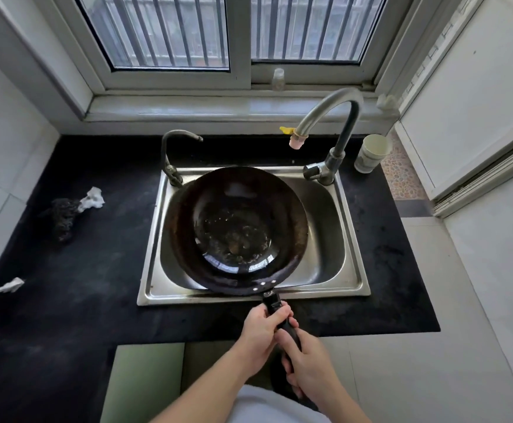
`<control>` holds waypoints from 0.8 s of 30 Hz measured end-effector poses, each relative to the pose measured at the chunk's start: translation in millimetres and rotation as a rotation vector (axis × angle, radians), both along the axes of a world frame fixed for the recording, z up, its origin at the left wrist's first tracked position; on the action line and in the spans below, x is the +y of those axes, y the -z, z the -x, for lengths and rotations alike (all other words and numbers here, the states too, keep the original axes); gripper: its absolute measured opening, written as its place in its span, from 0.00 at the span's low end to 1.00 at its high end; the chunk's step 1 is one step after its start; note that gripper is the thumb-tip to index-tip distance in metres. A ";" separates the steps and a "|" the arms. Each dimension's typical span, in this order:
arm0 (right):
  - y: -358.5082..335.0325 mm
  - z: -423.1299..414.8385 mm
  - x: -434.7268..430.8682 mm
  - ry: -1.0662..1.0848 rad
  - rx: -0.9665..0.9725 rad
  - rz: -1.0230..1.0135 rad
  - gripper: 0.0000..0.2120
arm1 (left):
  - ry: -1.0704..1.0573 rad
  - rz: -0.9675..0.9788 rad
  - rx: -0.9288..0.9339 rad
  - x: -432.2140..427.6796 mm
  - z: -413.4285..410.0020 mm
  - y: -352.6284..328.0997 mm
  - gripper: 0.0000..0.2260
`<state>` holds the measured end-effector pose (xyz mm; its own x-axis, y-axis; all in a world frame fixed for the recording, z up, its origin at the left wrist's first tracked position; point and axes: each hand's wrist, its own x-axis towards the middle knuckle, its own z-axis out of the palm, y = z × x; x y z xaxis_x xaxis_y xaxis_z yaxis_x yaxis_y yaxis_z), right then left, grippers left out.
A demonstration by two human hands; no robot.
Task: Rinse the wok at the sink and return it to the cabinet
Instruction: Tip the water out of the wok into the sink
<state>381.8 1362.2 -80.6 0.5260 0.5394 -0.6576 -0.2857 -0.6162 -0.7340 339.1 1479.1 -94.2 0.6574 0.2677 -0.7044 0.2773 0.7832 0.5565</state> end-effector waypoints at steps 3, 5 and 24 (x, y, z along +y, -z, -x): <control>1.4 0.3 -6.5 0.034 0.009 0.005 0.14 | 0.009 0.002 0.003 -7.3 -4.0 3.7 0.04; 3.2 -2.7 -9.8 0.055 0.001 0.013 0.14 | 0.015 0.009 0.000 -10.8 -8.9 3.9 0.04; -1.8 -27.3 18.4 -0.085 0.011 0.022 0.14 | -0.068 -0.032 0.105 9.8 -17.8 -2.3 0.06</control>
<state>409.1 1380.5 -78.8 0.4715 0.5676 -0.6749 -0.2392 -0.6544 -0.7174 357.0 1488.9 -91.8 0.5599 0.3322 -0.7590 0.2826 0.7846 0.5519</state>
